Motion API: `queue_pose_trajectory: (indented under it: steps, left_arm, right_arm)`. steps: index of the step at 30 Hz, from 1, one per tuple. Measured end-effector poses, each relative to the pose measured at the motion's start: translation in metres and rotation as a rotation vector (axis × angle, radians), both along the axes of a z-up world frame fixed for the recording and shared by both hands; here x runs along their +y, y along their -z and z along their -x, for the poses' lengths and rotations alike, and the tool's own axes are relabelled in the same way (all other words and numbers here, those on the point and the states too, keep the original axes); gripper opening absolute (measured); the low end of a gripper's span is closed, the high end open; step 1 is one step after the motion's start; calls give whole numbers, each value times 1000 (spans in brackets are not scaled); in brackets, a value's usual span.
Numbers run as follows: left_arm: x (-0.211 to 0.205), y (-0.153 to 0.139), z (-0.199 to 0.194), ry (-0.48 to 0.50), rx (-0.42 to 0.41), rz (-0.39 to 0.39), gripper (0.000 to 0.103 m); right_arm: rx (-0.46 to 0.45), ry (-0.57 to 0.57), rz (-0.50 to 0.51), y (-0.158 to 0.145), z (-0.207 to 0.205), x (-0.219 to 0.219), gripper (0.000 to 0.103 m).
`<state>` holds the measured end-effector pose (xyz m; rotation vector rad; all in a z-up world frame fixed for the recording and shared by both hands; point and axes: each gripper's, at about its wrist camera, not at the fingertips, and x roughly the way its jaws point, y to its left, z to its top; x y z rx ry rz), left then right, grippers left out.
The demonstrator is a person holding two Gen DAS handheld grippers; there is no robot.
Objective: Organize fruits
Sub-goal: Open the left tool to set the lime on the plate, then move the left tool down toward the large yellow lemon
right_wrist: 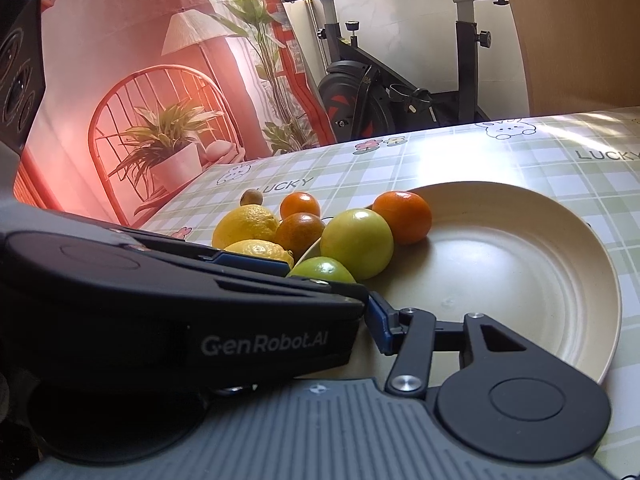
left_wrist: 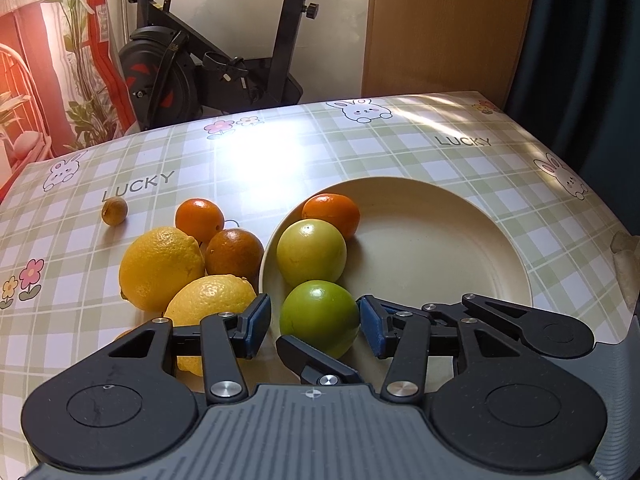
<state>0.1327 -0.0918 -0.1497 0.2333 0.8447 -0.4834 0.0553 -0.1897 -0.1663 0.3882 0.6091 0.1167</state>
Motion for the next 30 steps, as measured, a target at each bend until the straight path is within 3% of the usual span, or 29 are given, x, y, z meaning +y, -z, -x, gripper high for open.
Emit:
queue_pose_trajectory:
  steps: [6,23,30]
  left_arm:
    - [6,-8,4,-12,-15,38,55]
    - [65,-29,16,-115,-1,184,55]
    - [93,-30,24,-163,-13,195,55]
  right_arm:
    - [1,28,23,-2,4,-2,65]
    - [-45,10,89,-21,21,12,66]
    - [-66,-12,115,-28,28,21,66]
